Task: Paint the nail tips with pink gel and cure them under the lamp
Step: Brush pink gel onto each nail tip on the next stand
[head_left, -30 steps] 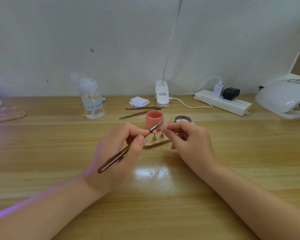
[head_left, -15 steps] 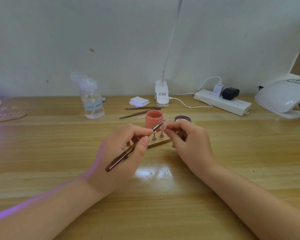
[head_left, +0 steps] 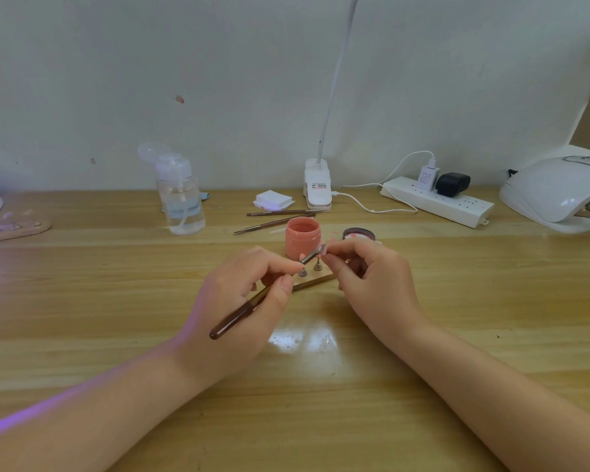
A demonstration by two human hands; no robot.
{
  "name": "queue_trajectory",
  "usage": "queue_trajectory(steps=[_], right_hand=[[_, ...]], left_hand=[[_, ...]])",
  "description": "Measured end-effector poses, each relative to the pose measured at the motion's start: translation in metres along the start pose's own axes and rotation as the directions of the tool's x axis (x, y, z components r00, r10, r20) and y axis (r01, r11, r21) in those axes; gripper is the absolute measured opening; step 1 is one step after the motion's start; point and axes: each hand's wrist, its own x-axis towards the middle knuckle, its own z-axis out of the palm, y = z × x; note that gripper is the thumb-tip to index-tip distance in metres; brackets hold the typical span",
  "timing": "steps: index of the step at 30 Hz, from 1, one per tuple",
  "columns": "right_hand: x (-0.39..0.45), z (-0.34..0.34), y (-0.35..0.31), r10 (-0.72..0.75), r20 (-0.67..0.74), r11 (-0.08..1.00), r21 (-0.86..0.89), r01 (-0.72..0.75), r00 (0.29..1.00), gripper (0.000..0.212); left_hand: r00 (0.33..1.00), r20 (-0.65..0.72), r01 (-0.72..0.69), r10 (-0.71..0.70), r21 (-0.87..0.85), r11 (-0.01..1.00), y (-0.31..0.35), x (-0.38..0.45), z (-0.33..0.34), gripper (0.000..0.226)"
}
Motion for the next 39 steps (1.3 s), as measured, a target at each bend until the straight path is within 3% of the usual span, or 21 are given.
queue_trajectory(steps=[7,13,20,24,28,32,39], right_hand=[[-0.0004,-0.0007,-0.0003,0.03,0.024,0.998,0.046,-0.031,0.999,0.007],[-0.0007,-0.0007,-0.0017,0.03,0.029,0.999,0.039,-0.031,0.999,0.009],[-0.0012,0.0002,-0.0014,0.046,0.031,0.995,0.083,-0.049,0.998,0.005],[-0.002,0.0003,-0.0014,0.052,0.032,0.993,0.108,-0.055,0.998,0.006],[-0.0012,0.0004,-0.0021,0.071,0.04,0.986,0.147,-0.076,0.997,0.007],[-0.0011,0.001,-0.0021,0.067,0.048,0.985,0.157,-0.074,0.997,0.006],[-0.0009,-0.0004,-0.0042,0.055,0.055,0.986,0.155,-0.063,0.997,0.015]], left_hand=[[0.996,-0.061,0.051,-0.058,-0.102,0.993,0.0036,-0.002,-0.0006,0.019],[0.996,0.017,0.091,-0.09,-0.094,0.991,0.0027,-0.0008,0.0012,0.014],[0.989,-0.055,0.122,-0.135,-0.189,0.974,0.006,-0.0019,-0.0002,0.017],[0.981,-0.013,0.185,-0.193,-0.231,0.955,0.0049,-0.0015,0.002,0.014],[0.988,-0.023,0.141,-0.152,-0.253,0.957,0.0045,-0.002,-0.0016,0.018],[0.974,-0.075,0.177,-0.214,-0.337,0.925,0.0053,0.0003,0.0003,0.014],[0.974,-0.039,0.196,-0.221,-0.336,0.921,0.0038,-0.0016,-0.0001,0.019]])
